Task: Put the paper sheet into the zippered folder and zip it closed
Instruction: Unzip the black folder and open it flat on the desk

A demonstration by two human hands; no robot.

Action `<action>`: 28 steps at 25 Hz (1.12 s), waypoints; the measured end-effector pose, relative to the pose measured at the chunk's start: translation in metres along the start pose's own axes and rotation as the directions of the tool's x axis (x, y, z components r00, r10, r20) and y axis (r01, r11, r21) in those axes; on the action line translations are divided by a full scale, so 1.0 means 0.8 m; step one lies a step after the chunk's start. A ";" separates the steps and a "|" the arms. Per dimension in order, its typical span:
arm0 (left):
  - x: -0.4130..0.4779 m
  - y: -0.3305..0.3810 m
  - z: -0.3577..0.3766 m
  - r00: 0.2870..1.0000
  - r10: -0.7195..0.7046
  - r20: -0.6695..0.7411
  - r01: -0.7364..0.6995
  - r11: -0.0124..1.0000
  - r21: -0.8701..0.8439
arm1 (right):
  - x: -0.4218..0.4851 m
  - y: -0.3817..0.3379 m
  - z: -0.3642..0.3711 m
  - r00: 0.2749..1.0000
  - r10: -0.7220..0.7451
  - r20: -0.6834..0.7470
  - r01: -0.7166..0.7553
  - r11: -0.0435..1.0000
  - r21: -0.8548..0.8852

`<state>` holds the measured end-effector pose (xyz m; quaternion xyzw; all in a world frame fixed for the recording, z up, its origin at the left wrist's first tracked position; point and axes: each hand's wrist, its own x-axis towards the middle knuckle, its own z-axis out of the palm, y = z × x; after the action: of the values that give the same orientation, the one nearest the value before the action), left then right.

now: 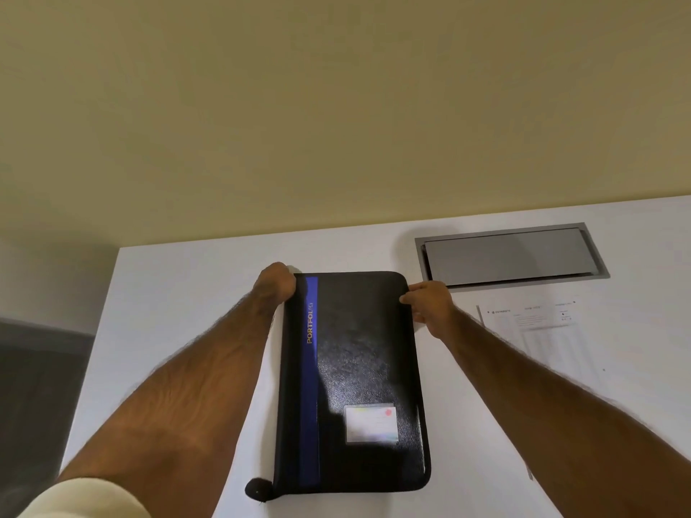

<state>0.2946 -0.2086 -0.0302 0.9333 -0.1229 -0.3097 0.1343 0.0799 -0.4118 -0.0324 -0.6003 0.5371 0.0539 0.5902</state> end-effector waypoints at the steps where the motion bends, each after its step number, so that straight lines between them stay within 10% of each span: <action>1: 0.002 0.002 -0.001 1.000 -0.004 0.006 0.004 1.000 0.008 | 0.002 -0.001 0.002 1.000 0.007 -0.010 -0.007 1.000 0.008; 28: 0.030 0.045 -0.009 0.964 -0.227 -0.139 0.247 0.958 0.148 | 0.034 -0.019 -0.001 0.998 0.069 -0.010 -0.070 0.994 -0.087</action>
<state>0.3122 -0.2486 -0.0258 0.9661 -0.0267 -0.2556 0.0260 0.1018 -0.4324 -0.0416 -0.6066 0.5568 0.0957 0.5594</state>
